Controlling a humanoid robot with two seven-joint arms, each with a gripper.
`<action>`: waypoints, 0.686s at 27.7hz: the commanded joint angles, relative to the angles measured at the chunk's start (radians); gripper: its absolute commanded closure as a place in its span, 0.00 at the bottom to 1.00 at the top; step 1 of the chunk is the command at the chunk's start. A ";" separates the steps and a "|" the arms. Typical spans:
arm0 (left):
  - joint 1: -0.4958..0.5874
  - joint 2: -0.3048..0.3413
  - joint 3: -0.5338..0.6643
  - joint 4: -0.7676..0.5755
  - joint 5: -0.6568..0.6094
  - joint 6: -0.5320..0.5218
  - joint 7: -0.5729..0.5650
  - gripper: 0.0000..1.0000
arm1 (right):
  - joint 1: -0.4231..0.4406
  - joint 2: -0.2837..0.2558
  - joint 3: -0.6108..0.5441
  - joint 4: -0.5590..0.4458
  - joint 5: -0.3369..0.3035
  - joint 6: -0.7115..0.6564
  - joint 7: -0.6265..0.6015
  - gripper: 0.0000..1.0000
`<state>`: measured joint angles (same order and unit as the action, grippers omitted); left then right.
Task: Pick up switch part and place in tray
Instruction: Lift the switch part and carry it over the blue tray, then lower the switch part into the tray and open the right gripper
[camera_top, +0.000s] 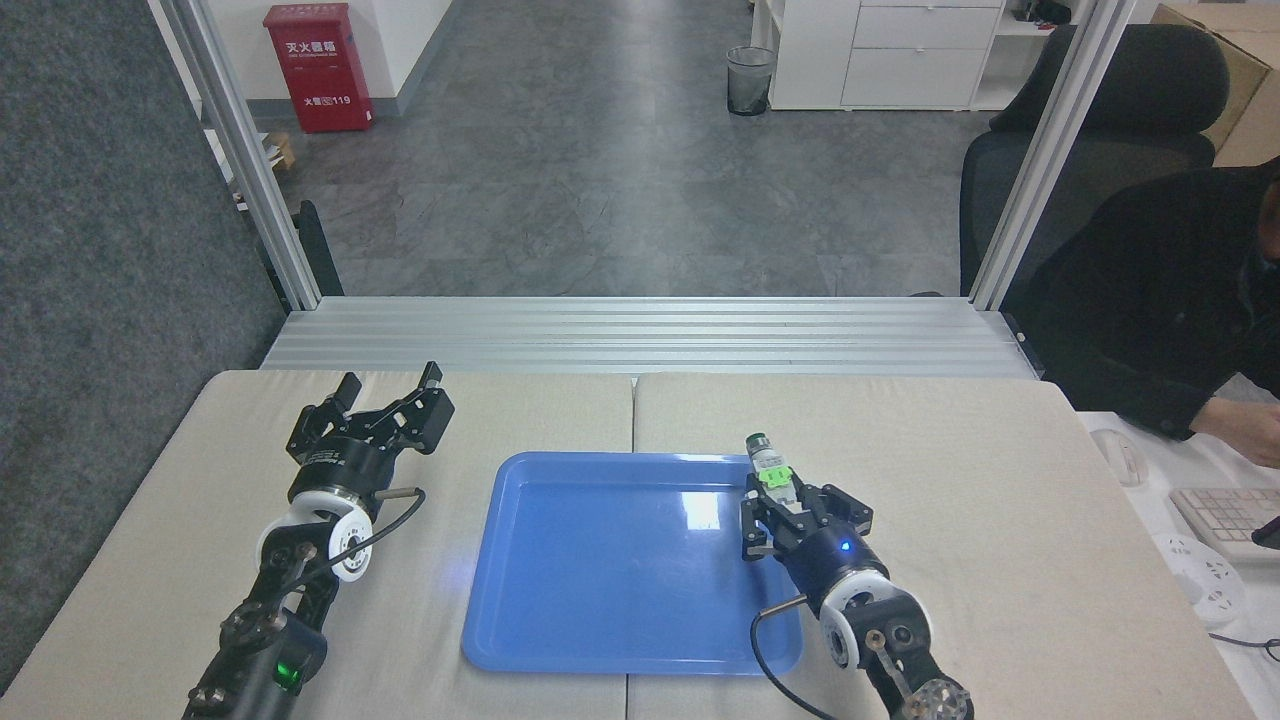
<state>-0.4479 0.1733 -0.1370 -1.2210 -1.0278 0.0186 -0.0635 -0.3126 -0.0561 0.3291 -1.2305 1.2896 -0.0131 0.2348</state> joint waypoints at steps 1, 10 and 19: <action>0.000 0.000 0.000 0.000 0.000 0.000 0.001 0.00 | 0.099 0.133 0.306 -0.084 0.089 0.011 0.003 1.00; 0.000 0.000 0.000 0.000 0.000 0.000 0.001 0.00 | 0.119 0.133 0.295 0.003 0.077 0.094 0.031 0.77; 0.000 0.000 0.000 0.000 0.000 0.000 0.001 0.00 | 0.008 0.159 0.112 -0.004 -0.045 0.116 0.015 0.00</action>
<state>-0.4479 0.1734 -0.1371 -1.2210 -1.0278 0.0186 -0.0635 -0.2313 0.0440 0.5153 -1.2387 1.3284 0.0967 0.2575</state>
